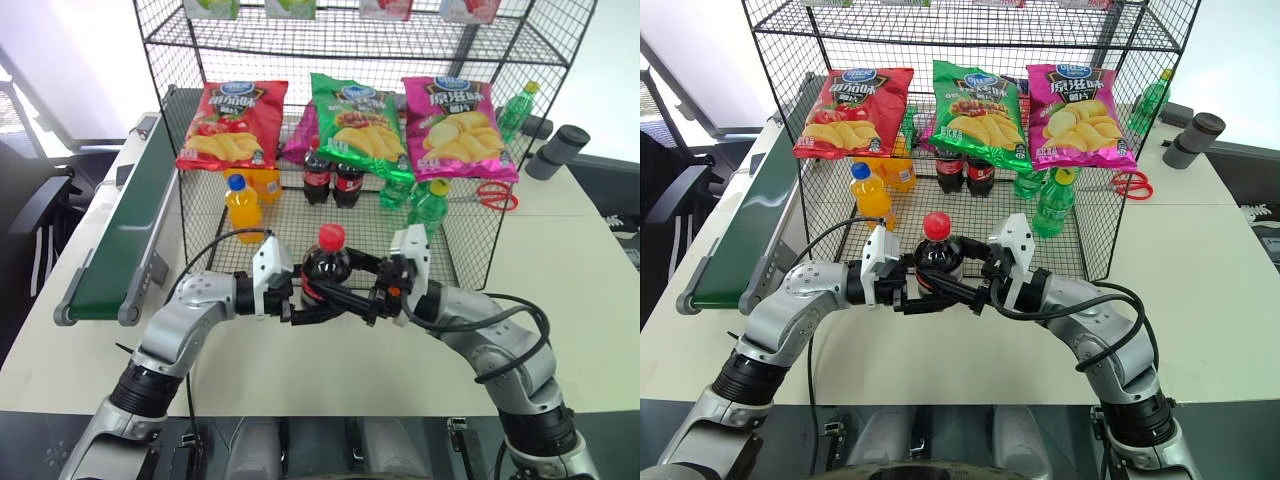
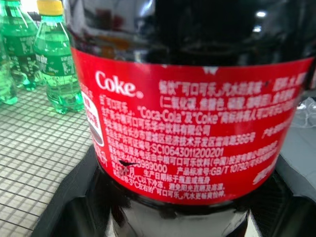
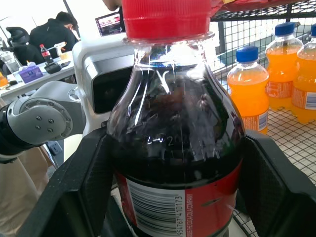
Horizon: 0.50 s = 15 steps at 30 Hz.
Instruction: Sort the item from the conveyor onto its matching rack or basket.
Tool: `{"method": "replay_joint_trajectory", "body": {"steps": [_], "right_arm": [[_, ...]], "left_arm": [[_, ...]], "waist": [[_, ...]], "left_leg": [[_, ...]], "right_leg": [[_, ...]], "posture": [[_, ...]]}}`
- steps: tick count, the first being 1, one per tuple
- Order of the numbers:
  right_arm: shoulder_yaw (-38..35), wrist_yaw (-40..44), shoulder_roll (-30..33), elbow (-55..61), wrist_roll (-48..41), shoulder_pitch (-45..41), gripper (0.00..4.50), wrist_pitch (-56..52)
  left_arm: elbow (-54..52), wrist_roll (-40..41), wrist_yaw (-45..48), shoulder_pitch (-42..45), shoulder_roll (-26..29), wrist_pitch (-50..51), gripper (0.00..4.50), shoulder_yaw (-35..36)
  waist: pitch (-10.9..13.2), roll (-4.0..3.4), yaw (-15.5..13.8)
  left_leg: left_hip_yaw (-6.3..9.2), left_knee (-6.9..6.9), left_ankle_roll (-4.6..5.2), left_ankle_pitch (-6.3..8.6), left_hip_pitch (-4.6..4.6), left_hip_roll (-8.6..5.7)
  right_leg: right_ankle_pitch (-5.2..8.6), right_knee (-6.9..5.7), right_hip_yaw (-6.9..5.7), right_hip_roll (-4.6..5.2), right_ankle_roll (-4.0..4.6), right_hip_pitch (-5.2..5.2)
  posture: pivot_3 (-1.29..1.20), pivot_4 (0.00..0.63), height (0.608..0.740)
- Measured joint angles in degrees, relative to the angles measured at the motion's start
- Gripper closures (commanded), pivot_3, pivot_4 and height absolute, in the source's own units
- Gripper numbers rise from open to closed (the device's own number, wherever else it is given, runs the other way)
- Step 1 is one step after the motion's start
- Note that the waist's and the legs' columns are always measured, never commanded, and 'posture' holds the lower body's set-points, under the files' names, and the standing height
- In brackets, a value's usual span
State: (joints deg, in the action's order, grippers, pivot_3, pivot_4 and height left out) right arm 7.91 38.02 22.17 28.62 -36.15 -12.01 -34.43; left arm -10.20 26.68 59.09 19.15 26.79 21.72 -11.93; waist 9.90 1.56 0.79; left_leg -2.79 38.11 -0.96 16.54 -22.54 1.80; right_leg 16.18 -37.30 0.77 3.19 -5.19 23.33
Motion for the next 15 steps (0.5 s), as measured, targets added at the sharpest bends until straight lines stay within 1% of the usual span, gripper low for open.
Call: {"method": "replay_joint_trajectory", "body": {"steps": [3, 7, 8, 11, 13, 15], "right_arm": [[0.2, -1.2, -1.3, -2.2, 2.9, -0.2, 1.54, 2.8], [-0.5, -4.5, -3.8, -8.4, 8.6, -1.3, 1.54, 8.9], [-0.8, -5.3, -4.9, -10.2, 9.9, -1.6, 1.54, 10.7], [-1.7, -8.8, -9.5, -19.4, 15.1, -3.3, 1.54, 18.9], [-1.8, -11.4, -12.2, -26.5, 18.6, -5.2, 1.54, 24.2], [-2.0, -13.4, -13.6, -32.2, 21.5, -6.9, 1.54, 28.1]], "left_arm": [[-0.1, -1.9, -2.1, -1.1, 0.6, -1.3, 0.05, 1.2], [1.2, -3.6, -5.5, -5.2, 1.4, -4.0, 0.05, 5.1], [1.8, -3.9, -6.9, -6.3, 1.0, -5.1, 0.05, 6.3], [3.5, -5.2, -13.1, -9.9, -2.7, -10.3, 0.05, 11.4], [3.6, -5.7, -15.5, -12.0, -4.4, -13.3, 0.05, 13.0], [3.5, -6.5, -16.3, -13.5, -4.6, -15.0, 0.05, 13.1]], "waist": [[0.0, 0.00, 0.1], [0.0, 0.00, 0.0], [0.0, 0.00, 0.0], [0.0, 0.00, 0.1], [0.0, 0.00, 0.2], [0.0, -0.02, 0.1]], "left_leg": [[-0.01, 0.00, 0.00, 0.00, 0.02, 0.00], [-0.01, 0.00, 0.00, 0.00, 0.02, 0.02], [-0.02, 0.00, 0.00, 0.00, 0.01, 0.01], [-0.05, 0.00, 0.00, 0.00, 0.03, 0.01], [-0.07, 0.00, -0.01, 0.00, 0.03, 0.01], [-0.06, -0.01, -0.01, 0.00, 0.02, 0.01]], "right_leg": [[0.00, -0.01, 0.00, -0.01, 0.00, 0.00], [0.00, -0.01, 0.01, -0.02, 0.00, 0.01], [0.00, -0.01, 0.00, 0.00, 0.00, 0.02], [0.00, -0.01, 0.02, 0.05, 0.00, 0.02], [-0.01, -0.04, 0.04, 0.12, 0.00, 0.02], [-0.01, -0.06, 0.04, 0.13, 0.00, 0.05]], "posture": [[0.00, 0.150, 0.740], [0.00, 0.150, 0.740], [0.00, 0.150, 0.740], [0.00, 0.150, 0.740], [0.00, 0.150, 0.740], [0.00, 0.150, 0.740]]}}
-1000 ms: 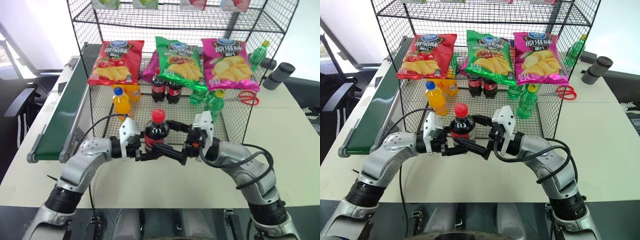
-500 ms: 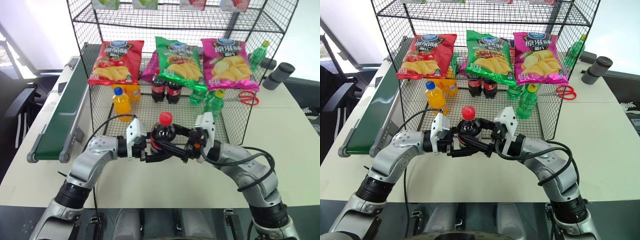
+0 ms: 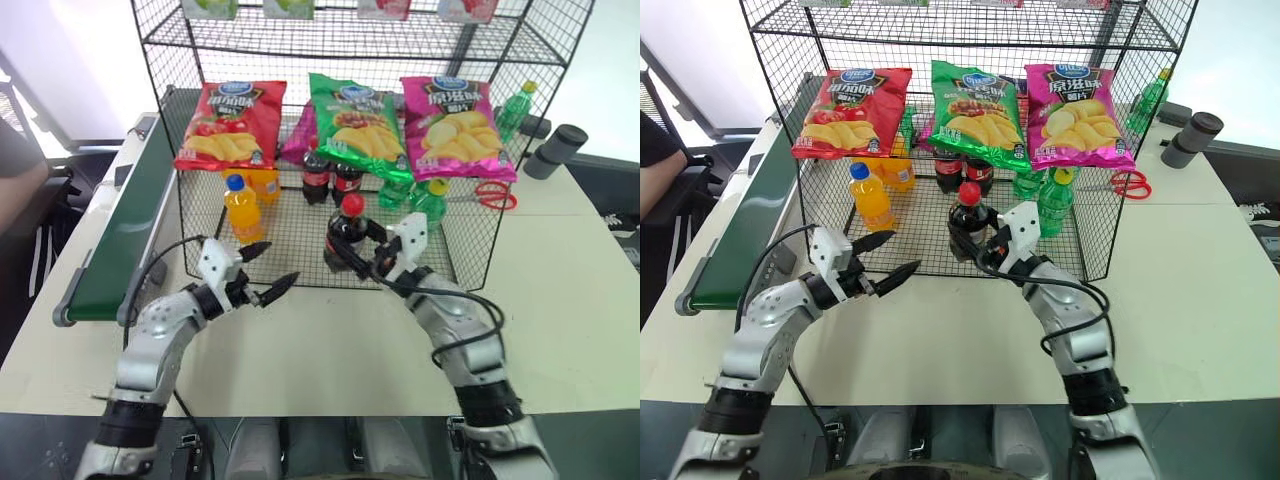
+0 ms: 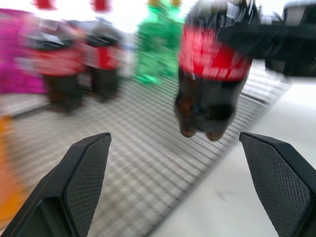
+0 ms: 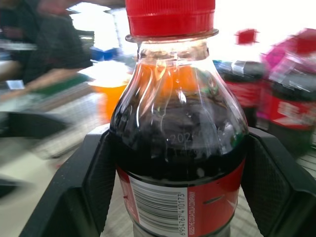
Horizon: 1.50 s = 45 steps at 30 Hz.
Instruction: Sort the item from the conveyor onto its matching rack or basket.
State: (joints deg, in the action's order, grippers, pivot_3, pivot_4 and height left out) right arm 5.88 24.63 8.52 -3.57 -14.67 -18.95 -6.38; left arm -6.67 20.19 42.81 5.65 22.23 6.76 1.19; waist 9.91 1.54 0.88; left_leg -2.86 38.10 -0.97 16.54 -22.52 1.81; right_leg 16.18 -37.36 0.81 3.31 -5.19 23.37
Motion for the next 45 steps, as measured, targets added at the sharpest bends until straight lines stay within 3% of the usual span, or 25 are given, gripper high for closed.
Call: {"method": "replay_joint_trajectory", "body": {"steps": [7, 14, 17, 21, 26, 35, 40, 45], "right_arm": [[-2.5, -5.8, -5.1, -22.4, 5.6, -10.6, 1.54, 13.5], [-4.4, -5.2, -6.8, -33.1, 5.8, -14.1, 1.54, 18.6], [-4.6, -3.7, -7.1, -34.0, 5.5, -14.7, 0.16, 19.3], [-4.5, -2.9, -7.0, -33.6, 6.0, -14.9, 0.07, 20.7], [-3.4, 0.4, -3.3, -24.4, 6.9, -9.1, 0.07, 20.9], [-4.1, 12.7, 12.4, 4.8, 0.1, 10.6, 0.07, 7.4], [-12.5, 17.7, 23.5, 15.9, -6.9, 19.9, 0.07, 0.3], [-20.2, 19.5, 28.1, 20.4, -11.5, 24.7, 0.07, -3.9]], "left_arm": [[-0.7, -1.1, -2.0, -2.3, -1.3, -1.5, 0.05, -0.4], [-1.5, -1.5, -3.1, -3.1, -1.4, -1.5, 0.05, -0.4], [-1.8, -1.5, -3.4, -3.1, -1.4, -1.5, 0.00, -0.4], [-2.4, -2.1, -4.0, -3.1, -1.4, -1.1, 0.00, -0.5], [-3.1, -2.2, -4.6, -2.8, -1.2, 0.6, 0.00, -0.7], [-3.5, -3.4, -5.9, -0.2, 1.8, 5.2, 0.00, -0.5], [-2.2, -3.3, -3.8, 1.6, 5.5, 5.0, 0.00, 0.7], [0.2, -2.8, -1.0, 1.7, 8.2, 4.5, 0.00, 2.8]], "waist": [[0.0, -0.02, 0.3], [0.0, -0.03, 0.3], [0.0, -0.04, 0.5], [0.0, -0.06, 0.8], [0.0, -0.07, 0.7], [0.0, -0.13, 0.1], [0.0, -0.13, -0.2], [0.0, -0.13, 0.0]], "left_leg": [[-0.05, -0.01, -0.02, -0.01, 0.02, 0.00], [-0.06, -0.03, -0.02, -0.01, 0.01, 0.00], [-0.04, -0.02, -0.03, -0.01, 0.03, 0.00], [-0.04, -0.02, -0.03, -0.01, 0.03, 0.00], [-0.02, -0.03, -0.03, 0.00, 0.02, -0.03], [0.00, -0.03, -0.02, 0.00, 0.12, -0.03], [0.02, -0.03, -0.02, 0.00, 0.11, -0.03], [0.01, -0.03, -0.02, 0.00, 0.14, 0.00]], "right_leg": [[0.00, -0.09, 0.02, 0.05, 0.00, 0.03], [0.00, -0.11, 0.01, 0.12, 0.00, 0.04], [0.00, -0.14, 0.01, 0.12, 0.00, 0.04], [0.00, -0.14, 0.01, 0.14, 0.00, 0.03], [0.00, -0.10, -0.01, 0.21, 0.00, 0.00], [0.00, -0.12, 0.00, 0.20, 0.01, -0.08], [0.01, 0.02, -0.03, 0.19, 0.02, -0.16], [0.01, 0.01, -0.02, 0.13, 0.02, -0.17]], "posture": [[0.00, 0.150, 0.740], [0.00, 0.150, 0.740], [0.00, 0.150, 0.740], [0.00, 0.150, 0.740], [0.00, 0.150, 0.740], [0.00, 0.150, 0.740], [0.00, 0.150, 0.740], [0.00, 0.150, 0.740]]}}
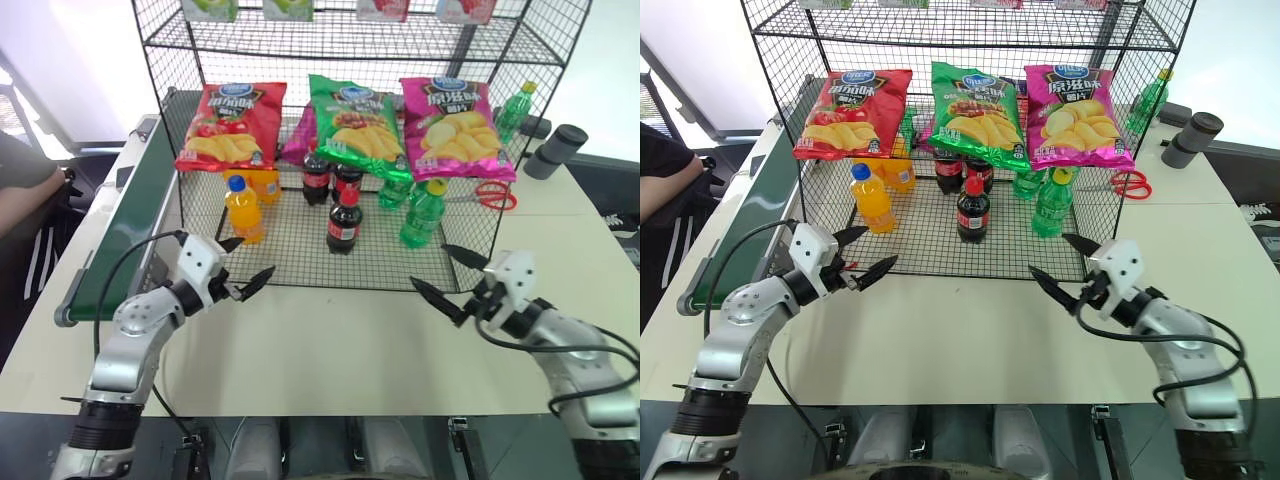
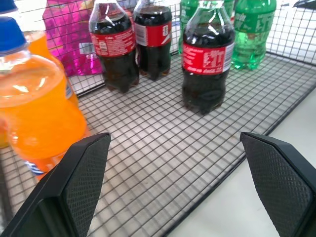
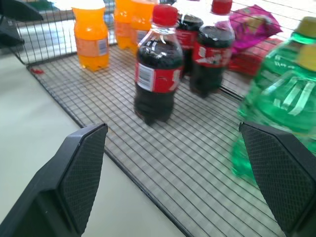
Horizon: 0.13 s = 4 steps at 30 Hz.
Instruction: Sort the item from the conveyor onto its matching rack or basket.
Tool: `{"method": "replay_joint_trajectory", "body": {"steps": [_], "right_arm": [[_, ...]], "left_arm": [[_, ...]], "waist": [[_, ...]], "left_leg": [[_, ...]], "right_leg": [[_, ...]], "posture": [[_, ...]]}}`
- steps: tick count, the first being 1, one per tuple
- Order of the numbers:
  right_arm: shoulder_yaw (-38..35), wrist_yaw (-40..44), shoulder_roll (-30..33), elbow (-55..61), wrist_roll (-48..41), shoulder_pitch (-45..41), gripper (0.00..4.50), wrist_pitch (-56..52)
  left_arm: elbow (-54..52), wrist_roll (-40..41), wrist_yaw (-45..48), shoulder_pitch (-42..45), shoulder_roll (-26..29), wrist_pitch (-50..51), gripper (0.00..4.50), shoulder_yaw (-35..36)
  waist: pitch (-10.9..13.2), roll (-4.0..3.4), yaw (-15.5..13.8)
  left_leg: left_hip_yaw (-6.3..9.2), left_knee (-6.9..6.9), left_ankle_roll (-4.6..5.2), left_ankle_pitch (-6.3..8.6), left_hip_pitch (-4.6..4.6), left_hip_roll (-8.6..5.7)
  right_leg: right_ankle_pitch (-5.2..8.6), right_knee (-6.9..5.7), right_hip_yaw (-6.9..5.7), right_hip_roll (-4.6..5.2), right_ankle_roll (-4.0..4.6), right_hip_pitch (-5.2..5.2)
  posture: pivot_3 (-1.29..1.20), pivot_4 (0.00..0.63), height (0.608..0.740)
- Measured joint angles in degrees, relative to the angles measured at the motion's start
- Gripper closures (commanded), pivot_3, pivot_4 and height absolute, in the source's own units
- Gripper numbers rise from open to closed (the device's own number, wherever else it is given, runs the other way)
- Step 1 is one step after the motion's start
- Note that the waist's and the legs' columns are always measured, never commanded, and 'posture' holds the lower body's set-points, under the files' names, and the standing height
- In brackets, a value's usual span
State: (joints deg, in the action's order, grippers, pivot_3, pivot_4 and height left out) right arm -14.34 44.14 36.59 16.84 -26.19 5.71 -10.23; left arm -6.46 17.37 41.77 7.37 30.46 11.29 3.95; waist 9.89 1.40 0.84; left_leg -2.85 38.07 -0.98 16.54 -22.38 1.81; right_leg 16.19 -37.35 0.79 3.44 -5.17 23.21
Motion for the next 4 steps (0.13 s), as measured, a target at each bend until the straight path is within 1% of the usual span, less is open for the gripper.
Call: {"method": "replay_joint_trajectory", "body": {"steps": [4], "right_arm": [[-2.7, 0.7, 0.9, 0.9, -1.1, 2.3, 0.07, -1.1]], "left_arm": [[2.5, 0.2, 1.5, -0.6, 1.5, -1.1, 0.00, 2.0]], "waist": [[0.0, 0.00, -0.1]], "left_leg": [[-0.01, 0.00, 0.00, 0.00, -0.01, -0.01]], "right_leg": [[0.00, 0.02, 0.00, 0.00, 0.00, -0.01]], "posture": [[0.00, 0.150, 0.740]]}}
